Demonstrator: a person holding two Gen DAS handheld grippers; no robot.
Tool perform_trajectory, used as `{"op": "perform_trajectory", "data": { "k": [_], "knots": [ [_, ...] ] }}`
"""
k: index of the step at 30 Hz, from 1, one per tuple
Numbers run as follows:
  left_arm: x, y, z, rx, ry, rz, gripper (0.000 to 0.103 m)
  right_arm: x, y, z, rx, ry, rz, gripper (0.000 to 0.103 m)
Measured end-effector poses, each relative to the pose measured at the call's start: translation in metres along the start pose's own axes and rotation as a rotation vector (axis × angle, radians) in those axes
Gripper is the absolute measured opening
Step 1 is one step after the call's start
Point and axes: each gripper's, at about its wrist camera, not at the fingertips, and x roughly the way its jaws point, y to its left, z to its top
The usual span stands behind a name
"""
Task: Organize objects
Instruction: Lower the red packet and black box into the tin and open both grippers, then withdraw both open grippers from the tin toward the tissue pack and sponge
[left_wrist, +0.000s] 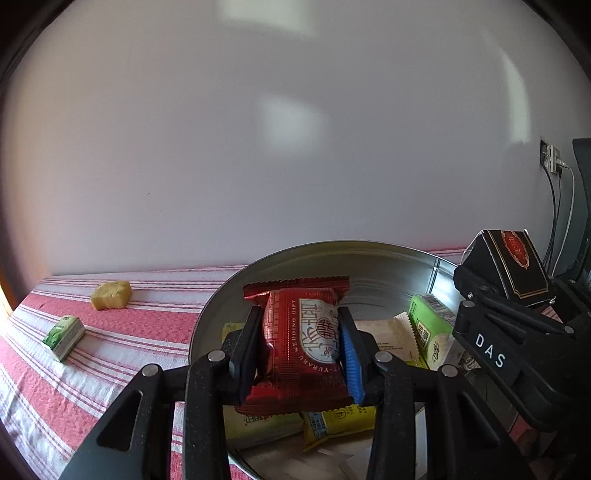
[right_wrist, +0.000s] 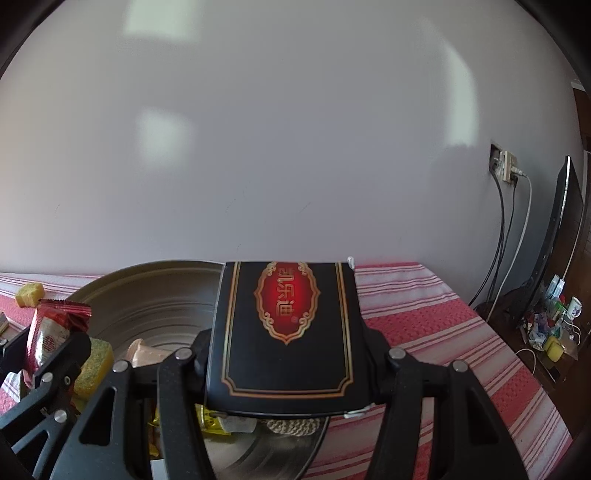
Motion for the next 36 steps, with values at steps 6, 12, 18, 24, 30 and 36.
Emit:
{"op": "perform_trajectory", "data": {
  "k": [6,12,18,24,30,36],
  "knots": [
    [0.006,0.001,-0.004,0.002,0.025,0.022,0.041,0.008,0.001,-0.002,-0.004,0.051,0.034,0.059],
    [0.000,-0.005,-0.006,0.026,0.025,0.026,0.053,0.010,0.003,-0.003,-0.014,0.046,0.101,0.070],
    [-0.025,-0.011,-0.010,0.075,-0.064,0.013,0.095,-0.023,-0.009,0.001,0.008,-0.145,0.141,0.103],
    [-0.038,-0.002,-0.015,0.058,-0.089,0.046,0.096,-0.037,-0.010,-0.005,0.018,-0.214,0.081,0.103],
    [-0.041,0.011,-0.017,0.007,-0.075,0.066,0.096,-0.034,-0.008,-0.011,0.036,-0.192,0.078,0.103],
    [-0.047,0.016,-0.020,-0.008,-0.078,0.078,0.096,-0.039,-0.011,-0.016,0.087,-0.212,0.088,0.103]
  ]
}}
